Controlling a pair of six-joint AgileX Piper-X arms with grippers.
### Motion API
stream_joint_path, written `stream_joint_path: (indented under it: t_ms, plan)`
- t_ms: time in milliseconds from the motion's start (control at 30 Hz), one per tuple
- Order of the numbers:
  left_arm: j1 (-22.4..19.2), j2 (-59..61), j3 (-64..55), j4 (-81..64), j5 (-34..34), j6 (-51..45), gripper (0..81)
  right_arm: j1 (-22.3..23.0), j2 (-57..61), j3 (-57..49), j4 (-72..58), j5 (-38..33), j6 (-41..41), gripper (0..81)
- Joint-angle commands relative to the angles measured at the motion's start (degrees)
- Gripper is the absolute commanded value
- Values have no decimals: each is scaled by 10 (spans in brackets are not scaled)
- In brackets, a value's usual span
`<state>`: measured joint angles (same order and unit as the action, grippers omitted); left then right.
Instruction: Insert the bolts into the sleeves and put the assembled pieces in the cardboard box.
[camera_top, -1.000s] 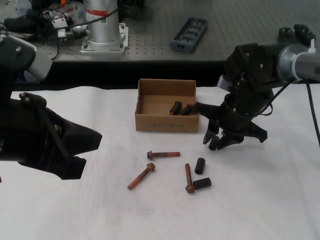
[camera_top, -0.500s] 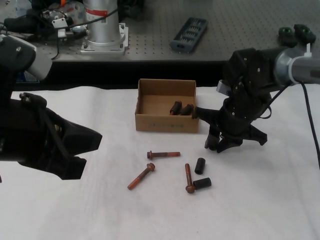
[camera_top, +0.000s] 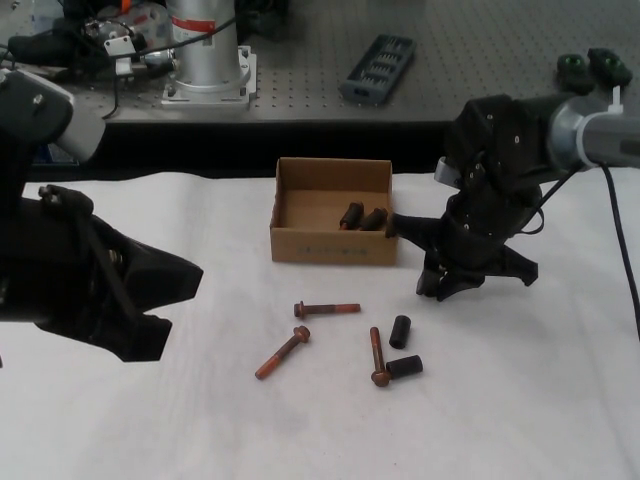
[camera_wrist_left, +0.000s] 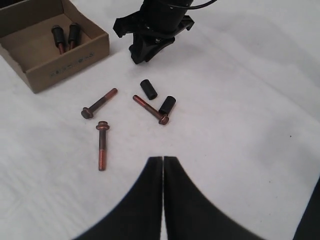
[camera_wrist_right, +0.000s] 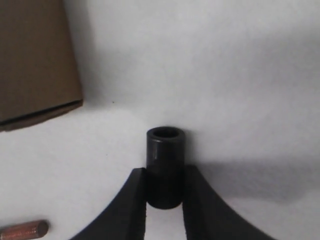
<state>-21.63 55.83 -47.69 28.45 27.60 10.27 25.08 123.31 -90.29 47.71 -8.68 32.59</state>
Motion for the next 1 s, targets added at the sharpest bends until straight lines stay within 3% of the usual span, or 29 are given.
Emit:
stream_joint_path:
  t_ms: [0,133,200,667,733,900,967]
  plan:
    - [-1,-4,11,-18,-4,5,7,-2,2,-5,1,15,-5,152]
    - [-1,-4,38,-37,-4,5,7,-2,-5,-6,25,-7,-43,1]
    - [-1,-4,46,-37,-4,5,7,-2,-16,-6,43,-12,-69,29]
    - [-1,-2,50,-37,4,5,11,-2,-167,-3,203,-13,-206,29]
    - [-1,2,51,-37,17,5,74,-2,-194,6,216,-13,-211,29]
    - [-1,26,51,-37,6,3,370,-2,-298,55,217,-13,-223,29]
    - [-1,40,51,-37,-5,0,376,-2,-342,79,219,-13,-224,29]
